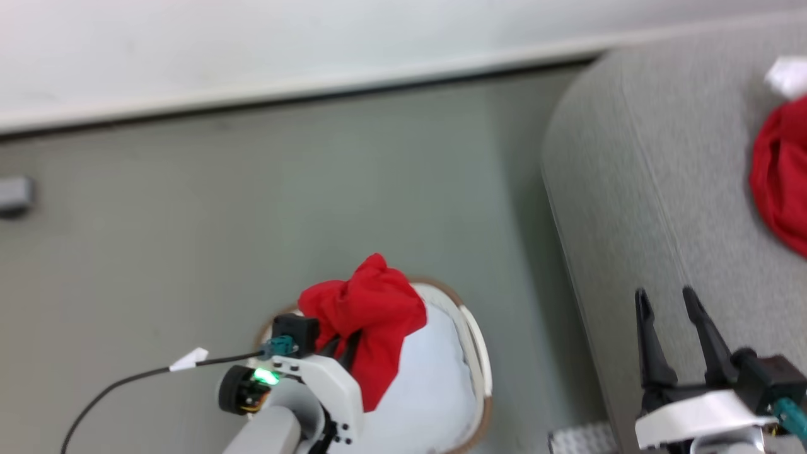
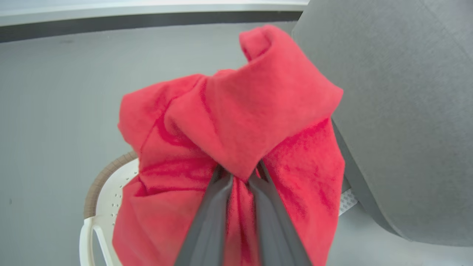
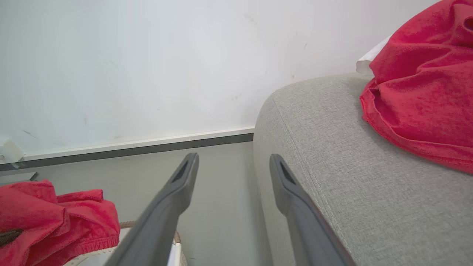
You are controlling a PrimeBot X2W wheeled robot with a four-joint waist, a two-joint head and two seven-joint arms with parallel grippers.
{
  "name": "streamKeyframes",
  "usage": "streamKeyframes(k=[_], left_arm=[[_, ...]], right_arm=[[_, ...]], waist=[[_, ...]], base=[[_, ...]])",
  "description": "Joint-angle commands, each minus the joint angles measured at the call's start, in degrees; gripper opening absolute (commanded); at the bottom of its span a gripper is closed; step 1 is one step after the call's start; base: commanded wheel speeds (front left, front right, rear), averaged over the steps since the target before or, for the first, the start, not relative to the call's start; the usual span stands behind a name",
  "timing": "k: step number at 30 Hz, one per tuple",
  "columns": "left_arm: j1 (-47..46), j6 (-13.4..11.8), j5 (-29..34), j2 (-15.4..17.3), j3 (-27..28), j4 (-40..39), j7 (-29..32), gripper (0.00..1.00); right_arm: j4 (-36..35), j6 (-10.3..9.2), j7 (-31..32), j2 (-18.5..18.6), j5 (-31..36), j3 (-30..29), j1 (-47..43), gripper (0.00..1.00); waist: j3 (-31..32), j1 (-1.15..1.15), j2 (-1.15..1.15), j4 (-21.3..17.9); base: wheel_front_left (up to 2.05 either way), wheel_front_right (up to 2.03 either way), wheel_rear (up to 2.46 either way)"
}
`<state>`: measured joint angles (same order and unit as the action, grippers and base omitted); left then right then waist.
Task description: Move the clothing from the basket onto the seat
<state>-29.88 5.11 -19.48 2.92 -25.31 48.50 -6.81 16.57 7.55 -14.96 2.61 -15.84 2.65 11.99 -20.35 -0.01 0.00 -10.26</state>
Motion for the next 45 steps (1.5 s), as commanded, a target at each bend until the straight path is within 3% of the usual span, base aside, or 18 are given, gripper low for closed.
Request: streamKeyframes(k=[1, 11, 22, 27, 33, 38, 45], left_arm=[[1.8, -1.1, -2.1, 0.0, -1.3, -2.3, 0.4, 0.0], [4.2, -7.9, -6.4, 0.1, -3.9, -17.3, 2.3, 0.0], [4.6, -11.6, -6.3, 2.6, -3.0, -37.3, 6.9, 0.0], [5.1, -12.5, -6.0, 3.2, -3.2, -41.8, 8.8, 0.0], [5.7, -13.3, -6.0, 3.1, -4.1, -45.0, 10.5, 0.0], [5.2, -13.0, -6.1, 2.7, -5.4, -45.6, 10.9, 0.0], [4.3, -12.8, -6.7, 2.0, -6.8, -45.4, 10.5, 0.0]], right_arm=[[0.6, -0.13, -0.1, 0.3, 0.8, -0.5, -2.2, 1.0], [1.4, -0.13, -0.1, 0.3, 1.5, 0.9, -8.3, 1.0], [0.4, -0.13, -0.1, 0.3, 2.5, 5.7, -10.1, 1.0], [-0.3, -0.13, -0.1, 0.2, 3.0, 8.2, -10.2, 1.0], [-1.1, -0.13, -0.1, 0.2, 3.2, 16.3, -8.5, 1.0], [2.3, -0.14, -0.1, 0.3, 0.1, 29.3, -2.1, 1.0], [6.3, -0.13, -0.1, 0.3, -3.4, 35.8, 5.9, 1.0]], waist=[[9.7, 0.01, 0.0, 5.8], [20.2, 0.01, 0.0, 8.6], [23.2, 0.01, 0.0, 8.8], [23.6, 0.01, 0.0, 8.5], [23.5, 0.01, 0.0, 8.6], [22.9, 0.01, 0.0, 9.0], [22.3, 0.01, 0.0, 9.9]], base=[[0.0, 0.0, 0.0], [0.0, 0.0, 0.0], [0.0, 0.0, 0.0], [0.0, 0.0, 0.0], [0.0, 0.0, 0.0], [0.0, 0.0, 0.0], [0.0, 0.0, 0.0]])
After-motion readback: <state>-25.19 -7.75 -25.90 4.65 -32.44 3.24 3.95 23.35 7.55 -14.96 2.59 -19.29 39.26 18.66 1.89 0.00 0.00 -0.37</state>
